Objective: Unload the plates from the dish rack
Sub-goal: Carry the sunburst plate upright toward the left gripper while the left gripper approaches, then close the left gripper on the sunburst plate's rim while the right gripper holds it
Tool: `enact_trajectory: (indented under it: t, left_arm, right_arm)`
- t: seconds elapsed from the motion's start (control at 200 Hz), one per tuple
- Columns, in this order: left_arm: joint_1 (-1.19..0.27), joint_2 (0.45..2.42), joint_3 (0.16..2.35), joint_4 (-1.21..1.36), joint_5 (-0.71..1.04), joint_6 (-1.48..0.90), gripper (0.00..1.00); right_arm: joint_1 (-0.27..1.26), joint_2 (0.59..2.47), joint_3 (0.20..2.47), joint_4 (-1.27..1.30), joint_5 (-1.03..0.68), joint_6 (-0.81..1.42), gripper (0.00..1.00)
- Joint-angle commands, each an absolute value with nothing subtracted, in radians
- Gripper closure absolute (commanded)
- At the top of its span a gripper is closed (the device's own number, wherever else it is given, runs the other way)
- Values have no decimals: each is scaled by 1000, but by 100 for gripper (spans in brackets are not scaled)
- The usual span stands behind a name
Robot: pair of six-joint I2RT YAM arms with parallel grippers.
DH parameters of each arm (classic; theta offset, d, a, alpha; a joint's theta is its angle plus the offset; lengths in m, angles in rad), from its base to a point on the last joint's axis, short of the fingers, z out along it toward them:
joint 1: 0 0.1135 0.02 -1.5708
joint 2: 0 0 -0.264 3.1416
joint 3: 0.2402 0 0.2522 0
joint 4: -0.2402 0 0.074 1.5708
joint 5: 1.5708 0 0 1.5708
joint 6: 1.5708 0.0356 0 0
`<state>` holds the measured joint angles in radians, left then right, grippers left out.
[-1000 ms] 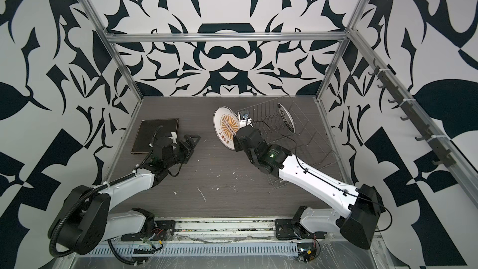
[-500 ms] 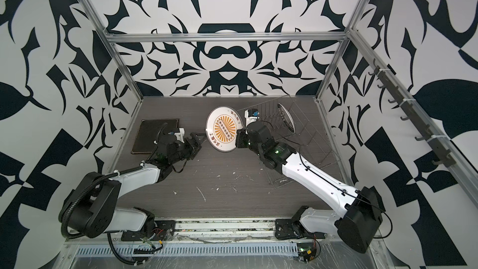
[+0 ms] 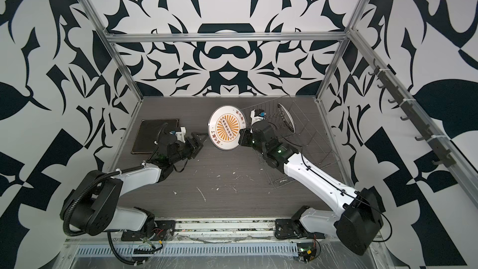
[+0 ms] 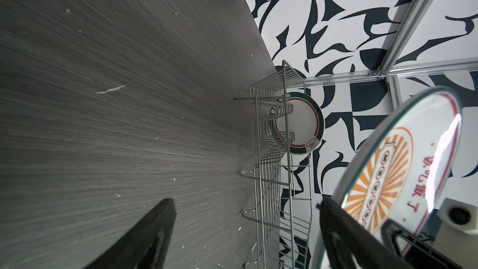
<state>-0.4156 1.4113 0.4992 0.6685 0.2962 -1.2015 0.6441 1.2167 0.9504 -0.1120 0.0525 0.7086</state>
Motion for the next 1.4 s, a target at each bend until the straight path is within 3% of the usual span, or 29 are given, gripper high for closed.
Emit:
enact_trajectory:
  t: [0.0, 0.2, 0.47, 0.495, 0.8, 1.175, 1.395]
  left_arm:
    - [-424, 1395, 514, 721, 322, -1195, 9]
    - [-426, 1396, 518, 721, 325, -1196, 9]
    - [-426, 1417, 532, 737, 349, -1206, 14]
    - [-426, 1420, 532, 745, 352, -1207, 19]
    - [-426, 1469, 531, 833, 383, -1242, 42]
    - [-426, 1479, 528, 861, 390, -1252, 55]
    - [-426, 1483, 526, 867, 388, -1251, 70]
  right_arm:
    - [635, 1203, 953, -34, 39, 738, 100]
    - [634, 1225, 960, -30, 9, 745, 100]
    - [634, 1262, 954, 52, -161, 735, 100]
    - [634, 1262, 953, 56, -166, 738, 100]
    - [613, 1266, 948, 68, -221, 749, 100]
    - [567, 1300, 955, 78, -332, 793, 100]
    - [546, 1311, 952, 82, -357, 804, 100]
